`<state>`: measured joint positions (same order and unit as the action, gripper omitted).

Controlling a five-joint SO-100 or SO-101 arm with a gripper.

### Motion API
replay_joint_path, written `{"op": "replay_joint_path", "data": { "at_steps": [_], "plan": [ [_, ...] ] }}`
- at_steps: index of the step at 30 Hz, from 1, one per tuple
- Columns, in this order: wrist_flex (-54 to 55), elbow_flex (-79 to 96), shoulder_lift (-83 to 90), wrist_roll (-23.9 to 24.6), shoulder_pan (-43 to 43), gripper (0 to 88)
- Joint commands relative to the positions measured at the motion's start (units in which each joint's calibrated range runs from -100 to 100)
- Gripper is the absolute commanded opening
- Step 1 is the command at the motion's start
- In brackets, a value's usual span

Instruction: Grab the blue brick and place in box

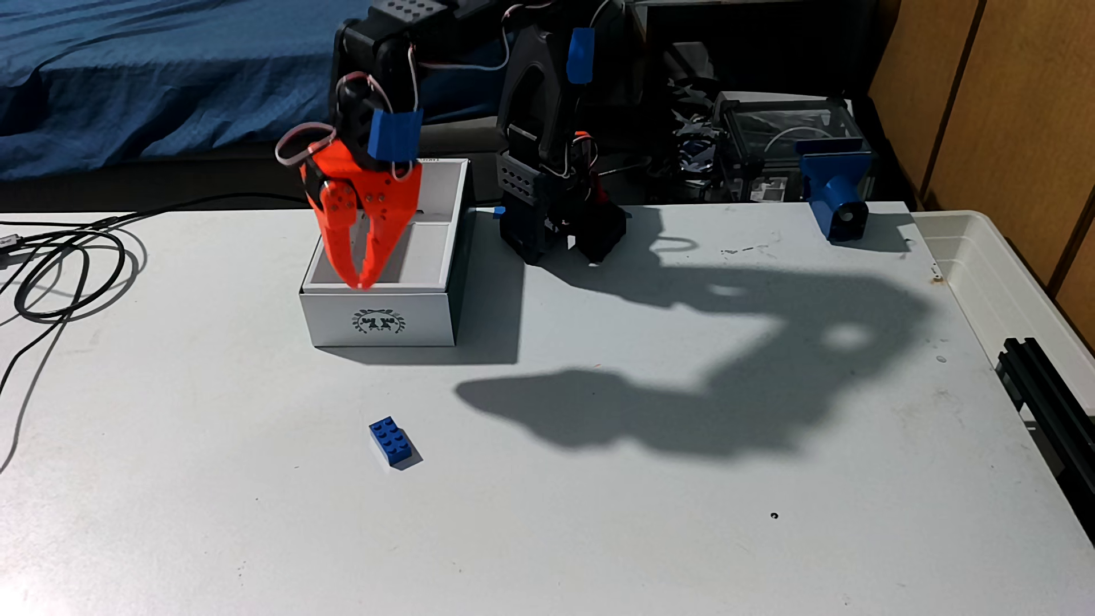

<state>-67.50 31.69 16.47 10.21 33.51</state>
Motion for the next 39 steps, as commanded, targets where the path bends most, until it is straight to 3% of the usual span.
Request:
{"op": "replay_joint_path", "data": {
  "at_steps": [1, 16, 39],
  "plan": [
    [-0.6, -2.6, -0.9, 1.4, -1.3, 1.4],
    [-1.1, -4.9, -8.2, 7.0, -11.1, 1.0],
    [-1.9, -23.3, -27.6, 8.1, -9.1, 1.6]
  ]
}}
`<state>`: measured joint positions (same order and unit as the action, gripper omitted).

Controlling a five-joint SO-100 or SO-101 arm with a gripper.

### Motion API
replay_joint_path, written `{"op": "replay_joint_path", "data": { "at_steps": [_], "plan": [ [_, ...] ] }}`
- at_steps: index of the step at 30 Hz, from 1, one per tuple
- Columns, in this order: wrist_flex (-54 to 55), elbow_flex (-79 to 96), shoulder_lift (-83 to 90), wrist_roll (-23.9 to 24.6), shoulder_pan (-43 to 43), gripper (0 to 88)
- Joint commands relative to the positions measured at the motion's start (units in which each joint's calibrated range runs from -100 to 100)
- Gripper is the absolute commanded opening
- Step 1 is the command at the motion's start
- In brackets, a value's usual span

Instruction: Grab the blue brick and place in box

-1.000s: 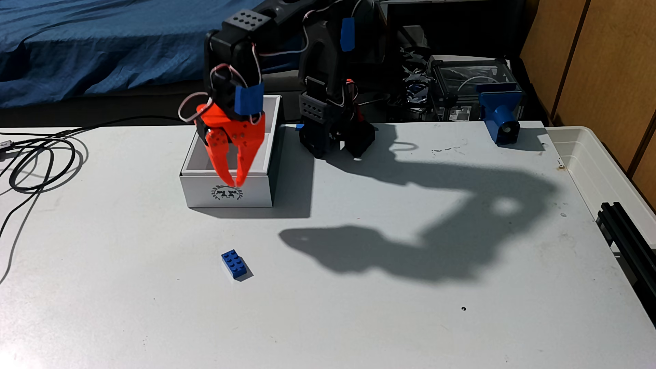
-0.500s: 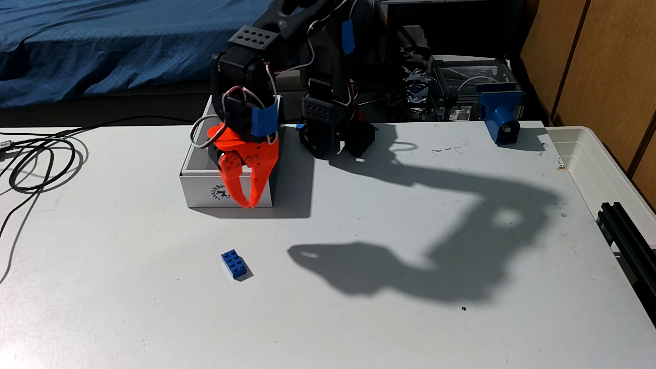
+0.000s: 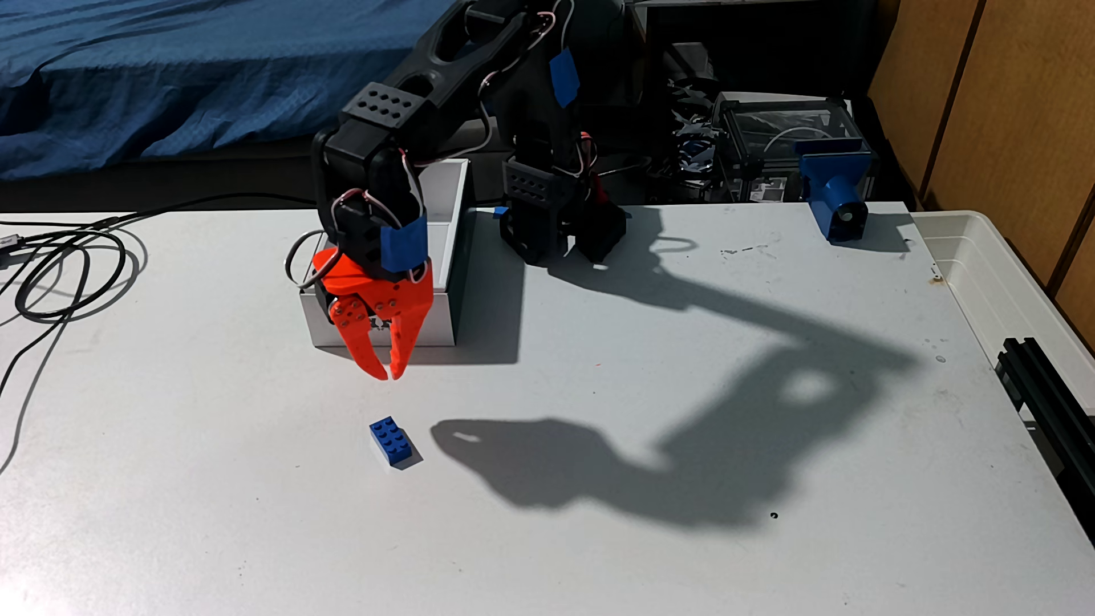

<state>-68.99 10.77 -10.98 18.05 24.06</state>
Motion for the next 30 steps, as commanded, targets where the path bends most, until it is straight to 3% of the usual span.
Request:
{"op": "replay_joint_path", "data": {
  "at_steps": [1, 21, 30],
  "plan": [
    [-0.4, -2.3, -0.4, 0.3, 0.4, 1.6],
    [-0.5, -6.2, -6.5, 3.8, -6.3, 1.7],
    [-0.8, -9.5, -6.2, 3.4, -4.0, 1.7]
  ]
}}
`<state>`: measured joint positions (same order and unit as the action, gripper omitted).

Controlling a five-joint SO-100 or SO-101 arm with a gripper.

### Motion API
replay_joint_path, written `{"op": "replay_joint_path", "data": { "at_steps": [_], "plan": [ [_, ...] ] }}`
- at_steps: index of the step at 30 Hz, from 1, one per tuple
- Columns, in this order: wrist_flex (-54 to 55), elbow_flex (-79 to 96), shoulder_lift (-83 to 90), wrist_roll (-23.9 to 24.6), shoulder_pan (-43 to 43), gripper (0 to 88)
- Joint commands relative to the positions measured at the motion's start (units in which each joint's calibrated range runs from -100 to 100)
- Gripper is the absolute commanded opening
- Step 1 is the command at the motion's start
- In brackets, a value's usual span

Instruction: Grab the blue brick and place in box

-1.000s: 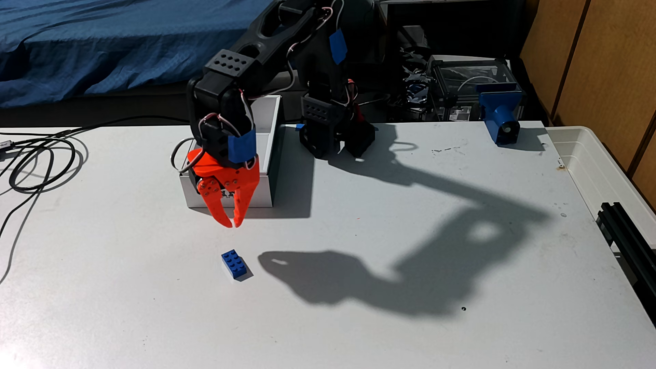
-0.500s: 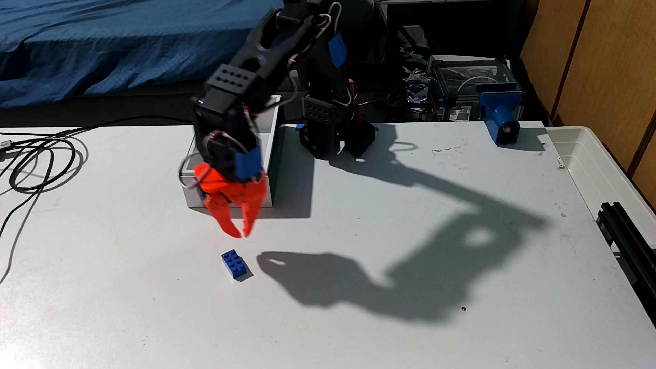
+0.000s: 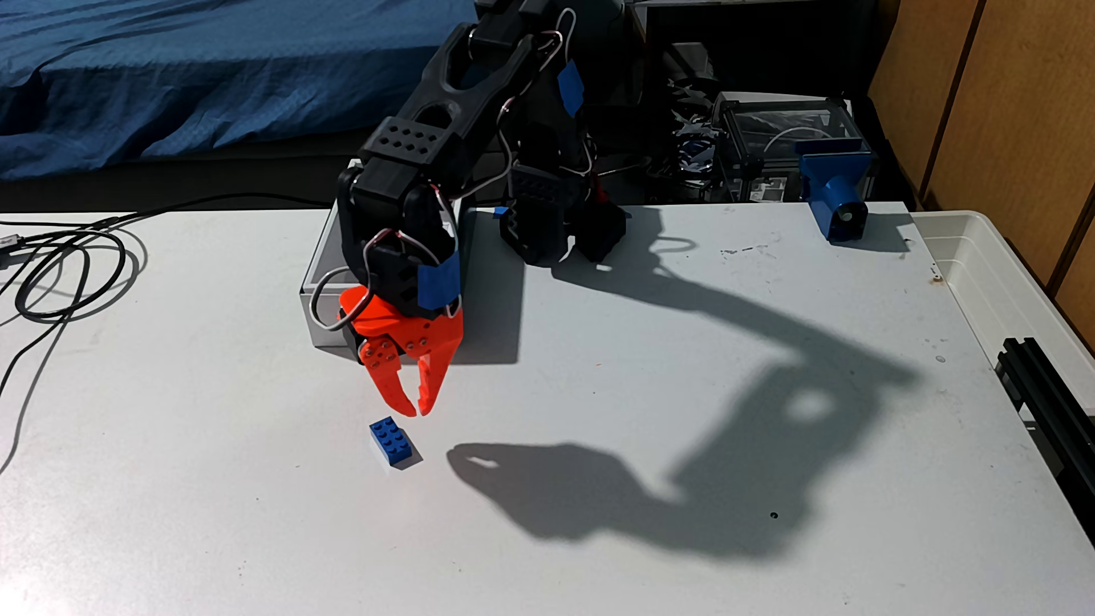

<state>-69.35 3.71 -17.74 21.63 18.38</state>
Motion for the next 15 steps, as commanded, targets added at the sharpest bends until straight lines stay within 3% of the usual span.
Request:
{"op": "replay_joint_path", "data": {
  "at_steps": [1, 15],
  "plan": [
    [-0.4, -2.7, 0.5, -0.2, 2.1, 1.7],
    [0.4, -5.6, 0.1, -2.2, 7.4, 1.7]
  ]
}}
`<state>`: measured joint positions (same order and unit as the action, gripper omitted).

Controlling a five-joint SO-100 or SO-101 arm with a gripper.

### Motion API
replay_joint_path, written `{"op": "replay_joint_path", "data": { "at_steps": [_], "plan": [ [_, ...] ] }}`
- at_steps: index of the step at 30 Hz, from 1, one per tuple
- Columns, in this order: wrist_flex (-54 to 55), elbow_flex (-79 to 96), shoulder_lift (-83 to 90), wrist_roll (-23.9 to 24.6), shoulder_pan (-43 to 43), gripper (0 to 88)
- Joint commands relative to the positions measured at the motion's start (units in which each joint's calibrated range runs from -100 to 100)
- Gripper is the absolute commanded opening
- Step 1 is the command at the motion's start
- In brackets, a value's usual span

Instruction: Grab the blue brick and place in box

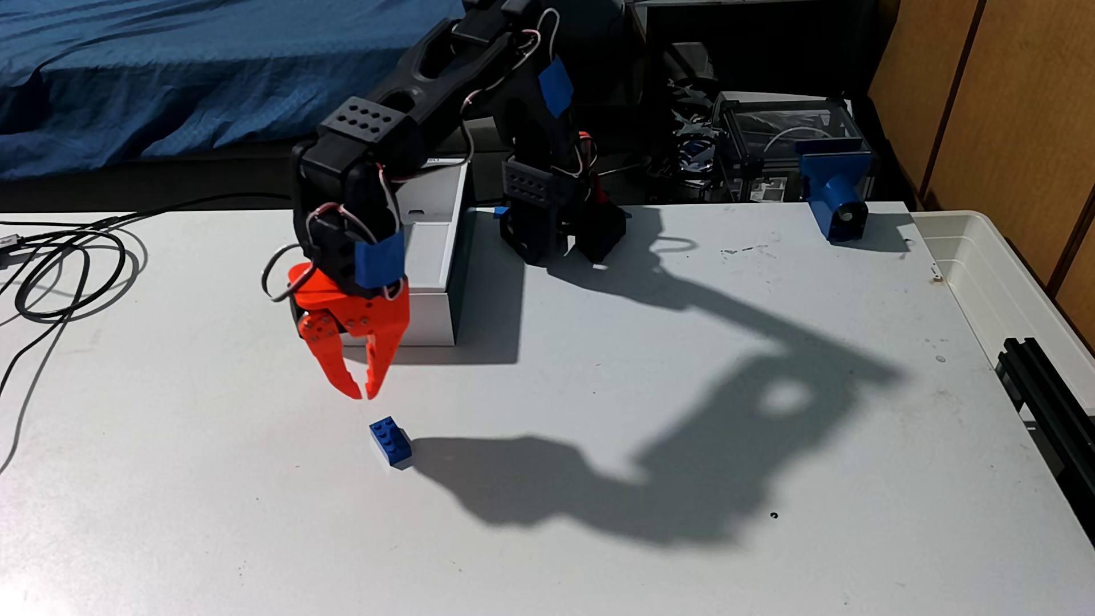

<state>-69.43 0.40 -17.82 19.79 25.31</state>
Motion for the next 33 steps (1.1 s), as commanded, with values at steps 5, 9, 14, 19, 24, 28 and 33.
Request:
{"op": "replay_joint_path", "data": {
  "at_steps": [5, 9, 14, 19, 24, 28, 33],
  "plan": [
    [0.5, -1.9, 0.1, 0.1, 0.5, 6.9],
    [0.4, -1.5, 0.1, 0.3, -0.1, 11.2],
    [0.5, -2.1, -1.9, 1.0, -0.7, 11.3],
    [0.4, -2.3, -3.9, 1.7, -2.0, 15.2],
    [0.3, -2.3, -5.0, 1.9, -3.5, 21.4],
    [0.0, -2.3, -4.8, 2.4, -3.6, 24.6],
    [-0.2, -2.4, -4.6, 2.4, -3.6, 30.9]
  ]
}}
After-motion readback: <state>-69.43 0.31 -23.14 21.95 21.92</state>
